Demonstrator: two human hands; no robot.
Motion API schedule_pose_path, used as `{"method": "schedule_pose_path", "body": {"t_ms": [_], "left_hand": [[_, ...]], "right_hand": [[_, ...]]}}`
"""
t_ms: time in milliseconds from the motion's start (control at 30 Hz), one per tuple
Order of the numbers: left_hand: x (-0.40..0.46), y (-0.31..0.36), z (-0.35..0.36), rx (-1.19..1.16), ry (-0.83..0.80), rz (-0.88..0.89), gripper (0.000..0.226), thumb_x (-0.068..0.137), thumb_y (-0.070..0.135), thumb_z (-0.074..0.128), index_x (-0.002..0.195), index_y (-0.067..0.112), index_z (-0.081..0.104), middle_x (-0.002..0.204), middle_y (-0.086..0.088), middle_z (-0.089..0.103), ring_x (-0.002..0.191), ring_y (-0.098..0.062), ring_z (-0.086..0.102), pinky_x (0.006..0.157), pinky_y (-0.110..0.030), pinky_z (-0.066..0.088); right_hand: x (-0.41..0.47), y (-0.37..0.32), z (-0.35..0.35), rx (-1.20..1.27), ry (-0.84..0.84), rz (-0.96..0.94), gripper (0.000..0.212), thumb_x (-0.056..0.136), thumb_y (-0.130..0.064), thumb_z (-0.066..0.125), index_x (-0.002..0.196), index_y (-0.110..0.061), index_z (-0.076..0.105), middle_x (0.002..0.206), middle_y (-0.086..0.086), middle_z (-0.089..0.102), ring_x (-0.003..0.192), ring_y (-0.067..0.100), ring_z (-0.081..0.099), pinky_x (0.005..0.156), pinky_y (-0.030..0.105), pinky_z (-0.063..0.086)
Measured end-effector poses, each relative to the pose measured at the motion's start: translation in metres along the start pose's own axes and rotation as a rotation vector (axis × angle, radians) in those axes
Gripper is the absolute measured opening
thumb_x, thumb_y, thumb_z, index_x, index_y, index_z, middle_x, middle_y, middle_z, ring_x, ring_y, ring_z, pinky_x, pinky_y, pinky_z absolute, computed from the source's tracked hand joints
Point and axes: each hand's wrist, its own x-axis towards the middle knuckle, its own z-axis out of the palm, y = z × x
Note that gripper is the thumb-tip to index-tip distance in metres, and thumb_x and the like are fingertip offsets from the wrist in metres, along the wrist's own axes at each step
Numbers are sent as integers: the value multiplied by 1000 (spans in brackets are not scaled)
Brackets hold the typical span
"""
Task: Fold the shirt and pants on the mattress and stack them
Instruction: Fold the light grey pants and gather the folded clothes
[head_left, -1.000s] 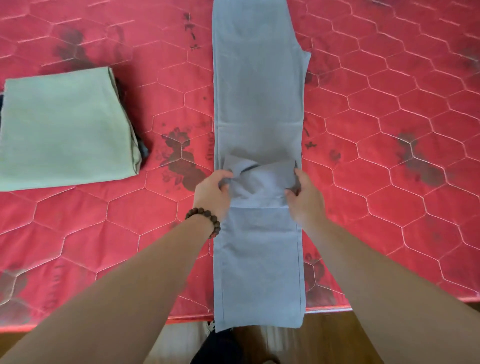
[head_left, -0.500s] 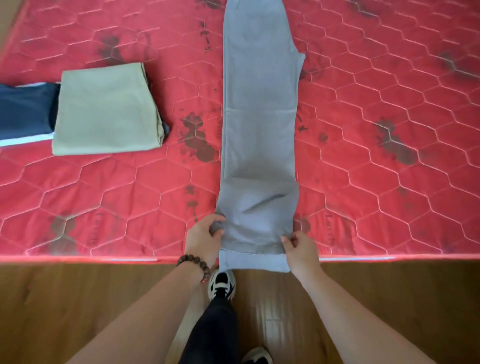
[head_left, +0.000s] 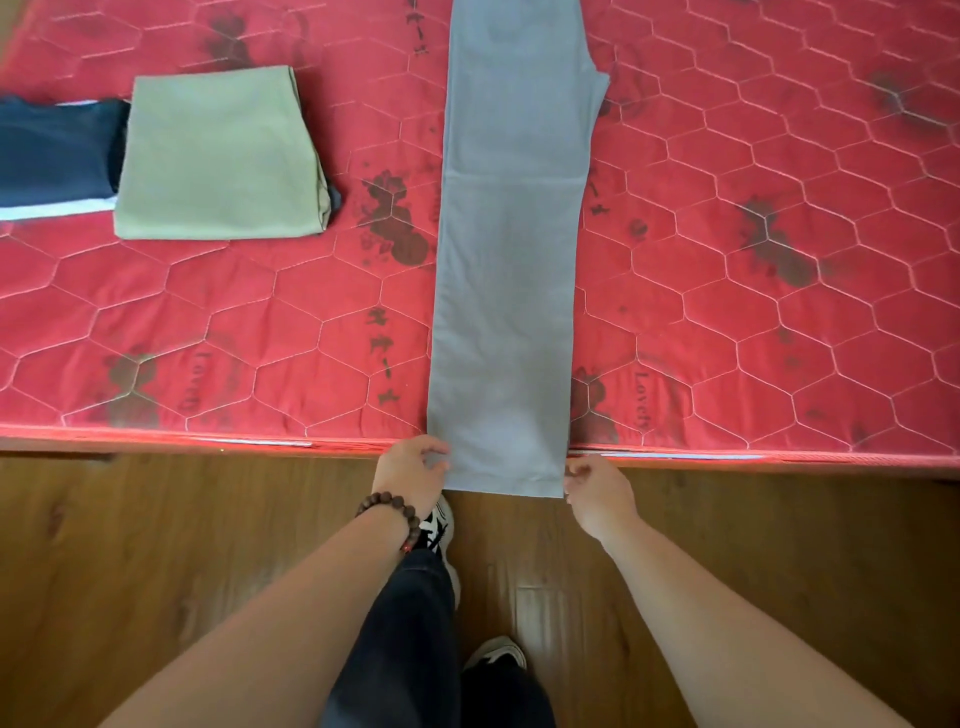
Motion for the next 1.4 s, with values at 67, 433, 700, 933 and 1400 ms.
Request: {"method": "schedule_pose_path", "body": {"t_ms": [67,433,700,933,1400], "left_hand": [[4,1,-2,40,28,6,18,91,17,60,106,22,68,108,0,59,88,-8,53,72,-14,37],[64,26,-5,-83,63,-40,30,94,12,50,125,11,50,108,-3,58,97,-20,59,79,-31,48],[75,9,-2,-84,80,-118,17,91,23,60,79,22,47,73,8,51,62,-4,46,51,-17,30],[60,16,-7,-320,-8,-130,51,90,20,63,133,32,38,69,-8,55,62,-20,56,58,-24,48],[25,66,-91,-301,-337,92,47,90,-16,45,121,14,64,118,-2,65,101,-12,66,92,-28,52]], "right_hand": [[2,-2,-4,-51,76,-16,22,95,-14,49,116,-11,56,112,10,63,85,23,56,65,30,43],[49,-44,17,-54,226,-131,50,91,-24,62,135,-9,43,131,13,48,121,32,44,97,42,40],[70,-37,10,55,157,17,23,91,-31,61,91,-9,55,81,4,60,78,28,59,56,29,35],[55,-31,3,280,99,-56,25,90,-21,64,110,-14,50,85,-4,58,83,23,60,68,31,48],[13,-48,-102,726,-626,-144,52,90,13,30,124,-13,60,87,1,74,79,13,70,68,26,54]]}}
